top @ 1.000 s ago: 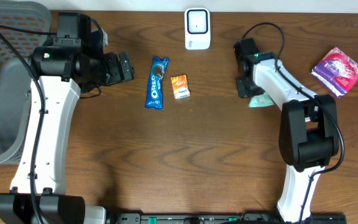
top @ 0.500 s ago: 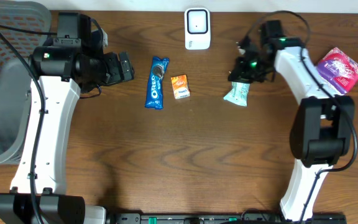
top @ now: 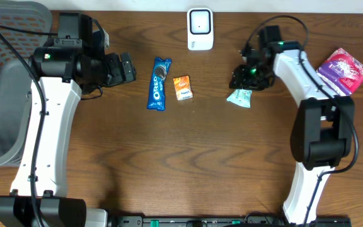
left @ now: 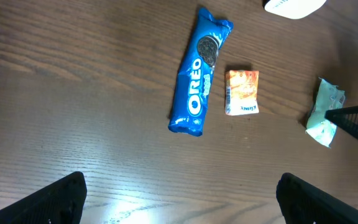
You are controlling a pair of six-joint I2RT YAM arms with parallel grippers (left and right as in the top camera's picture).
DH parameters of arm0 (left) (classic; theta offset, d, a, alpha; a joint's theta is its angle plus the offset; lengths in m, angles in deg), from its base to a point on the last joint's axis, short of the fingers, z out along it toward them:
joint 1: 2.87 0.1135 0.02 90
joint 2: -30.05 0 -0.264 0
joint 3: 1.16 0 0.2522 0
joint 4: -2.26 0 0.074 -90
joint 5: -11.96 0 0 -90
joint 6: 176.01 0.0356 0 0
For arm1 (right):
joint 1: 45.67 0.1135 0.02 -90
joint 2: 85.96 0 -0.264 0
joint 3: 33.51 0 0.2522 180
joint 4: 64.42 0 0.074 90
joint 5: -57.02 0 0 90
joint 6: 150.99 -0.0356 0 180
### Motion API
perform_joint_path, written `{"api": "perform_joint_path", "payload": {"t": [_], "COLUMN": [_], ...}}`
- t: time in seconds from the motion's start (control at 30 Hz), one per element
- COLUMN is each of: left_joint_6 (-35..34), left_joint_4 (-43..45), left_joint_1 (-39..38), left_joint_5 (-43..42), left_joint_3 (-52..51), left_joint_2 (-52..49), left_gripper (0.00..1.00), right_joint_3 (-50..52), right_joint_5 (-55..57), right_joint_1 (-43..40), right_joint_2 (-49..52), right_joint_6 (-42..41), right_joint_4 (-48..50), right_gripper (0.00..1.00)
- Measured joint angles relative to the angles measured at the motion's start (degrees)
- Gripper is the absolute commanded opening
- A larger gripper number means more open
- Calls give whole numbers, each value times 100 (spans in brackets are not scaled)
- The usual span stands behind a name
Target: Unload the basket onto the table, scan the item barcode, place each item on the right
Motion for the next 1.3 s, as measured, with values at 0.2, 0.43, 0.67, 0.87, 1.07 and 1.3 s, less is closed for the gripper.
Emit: {"api": "perform_joint_path", "payload": {"t": [0.2, 0.43, 0.67, 0.87, 1.07, 1.3], "left_joint_6": [0, 0, 0, 0, 0, 0], "left_joint_4": [0, 0, 0, -2, 0, 0], "left_joint_1": [0, 0, 0, 0, 0, 0], "left_joint_5": [0, 0, 0, 0, 0, 0], "left_joint_3": [0, 0, 0, 0, 0, 0], "left_joint_2": [0, 0, -2, 0, 0, -2], "left_gripper": [98, 98, 98, 98, 98, 98], "right_joint_3": [-22, 197, 999, 1309, 1257, 634], "right_joint_5": [1735, 3261, 3770, 3956, 3901, 2564], "right_joint_1": [621, 1082, 1119, 1117, 1113, 811], "right_joint_2": [0, 0, -55, -157, -205, -76], "right_joint_6": [-573, -1360, -1762, -1840, -1849, -1674], "right_joint_4": [-125, 223, 1121, 1543, 1423, 841], "right_gripper": [70, 70, 64, 4, 1, 1]}}
